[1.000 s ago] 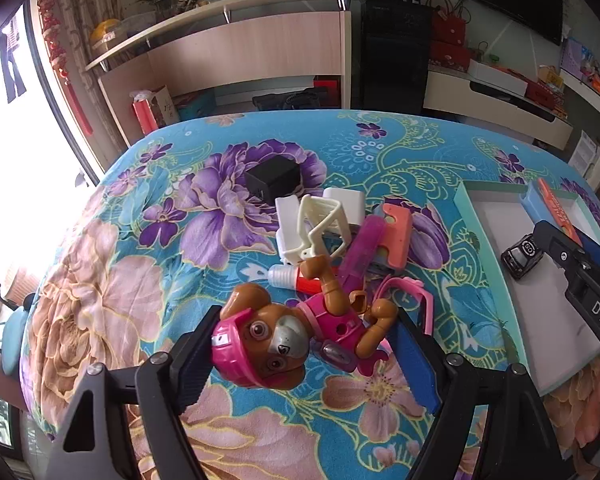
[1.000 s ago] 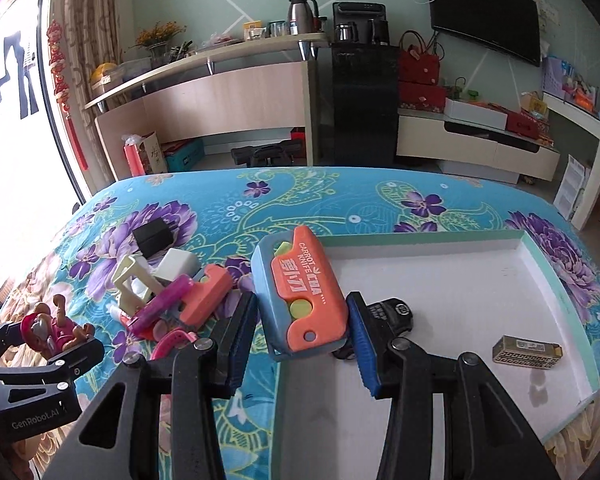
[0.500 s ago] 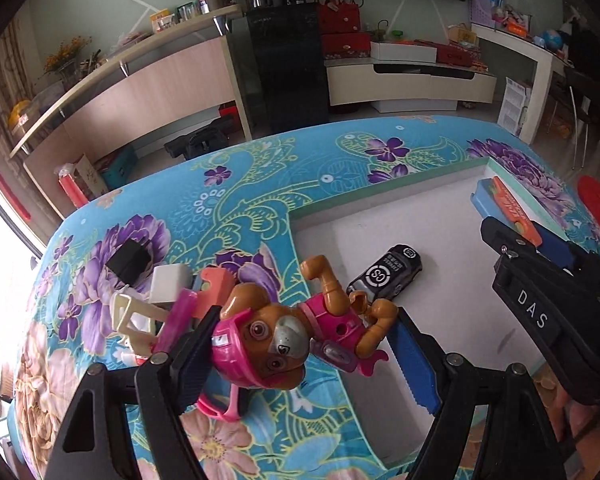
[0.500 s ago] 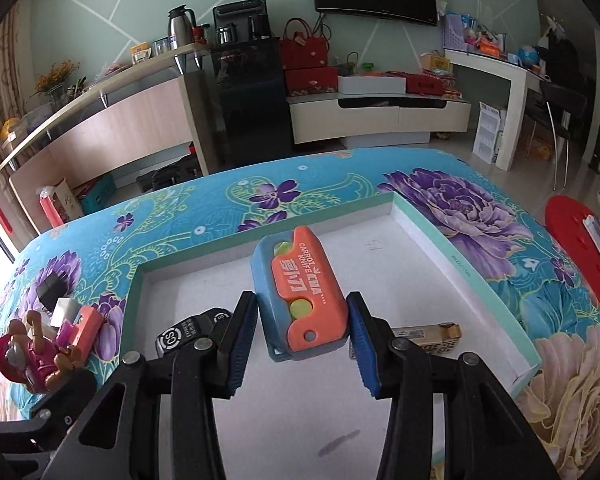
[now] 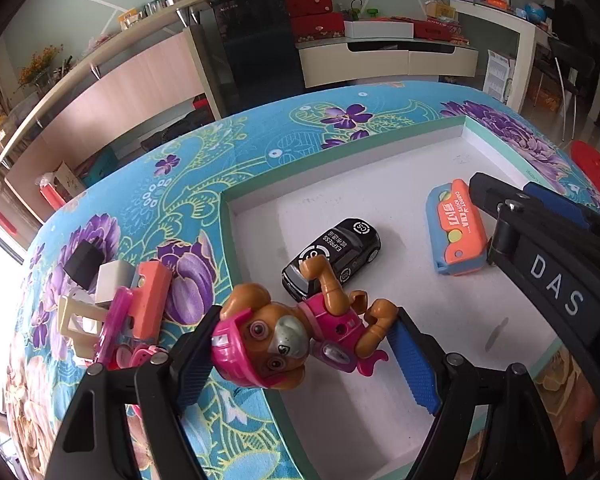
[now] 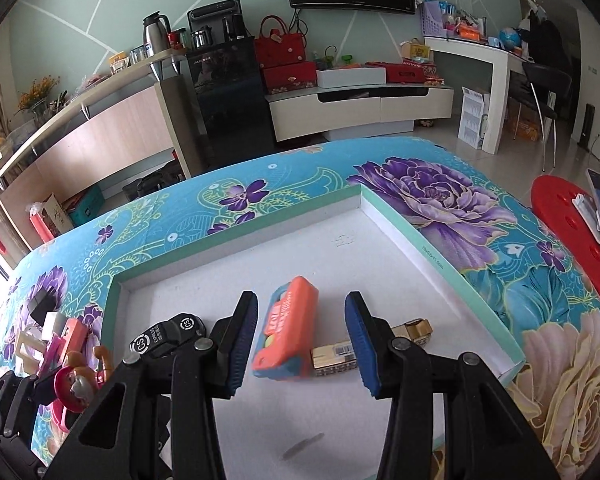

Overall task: Organize rigid objects
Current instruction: 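Carry the puppy and blaster into the white tray while both tools open to release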

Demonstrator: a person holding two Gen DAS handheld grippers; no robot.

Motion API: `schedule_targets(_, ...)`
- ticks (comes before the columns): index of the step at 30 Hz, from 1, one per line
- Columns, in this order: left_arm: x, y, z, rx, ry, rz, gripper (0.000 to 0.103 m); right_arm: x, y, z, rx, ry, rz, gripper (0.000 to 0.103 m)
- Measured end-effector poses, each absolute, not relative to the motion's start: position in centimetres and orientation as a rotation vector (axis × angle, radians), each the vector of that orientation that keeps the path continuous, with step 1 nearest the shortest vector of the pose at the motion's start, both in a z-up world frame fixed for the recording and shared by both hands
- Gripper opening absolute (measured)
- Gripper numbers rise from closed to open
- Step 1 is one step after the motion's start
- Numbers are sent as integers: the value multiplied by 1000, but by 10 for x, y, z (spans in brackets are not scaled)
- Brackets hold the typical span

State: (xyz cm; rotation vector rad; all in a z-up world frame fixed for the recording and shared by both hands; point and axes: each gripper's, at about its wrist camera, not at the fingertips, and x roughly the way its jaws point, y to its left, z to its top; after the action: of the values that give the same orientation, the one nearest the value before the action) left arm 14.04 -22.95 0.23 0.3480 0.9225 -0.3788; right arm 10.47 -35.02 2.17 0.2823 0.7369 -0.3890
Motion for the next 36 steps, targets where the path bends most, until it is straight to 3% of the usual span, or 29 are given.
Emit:
schedule_targets(11, 143, -222, 3, 293, 940, -385, 86, 108, -343, 22, 250, 744, -387, 47)
schedule_targets(13, 143, -220, 6, 279, 925, -387, 98, 107, -345, 23, 255, 738, -393, 47)
schedule_targets(15, 142, -218, 9, 271, 912, -386, 103, 106, -346, 24, 260, 736, -398, 47)
schedule_targets(33, 167, -138, 31, 86, 869, -125, 103, 112, -340, 18, 251, 773, -381, 47)
schedule_targets(36, 169, -129, 29, 60, 876, -102, 103, 116, -334, 14, 245, 803, -361, 57)
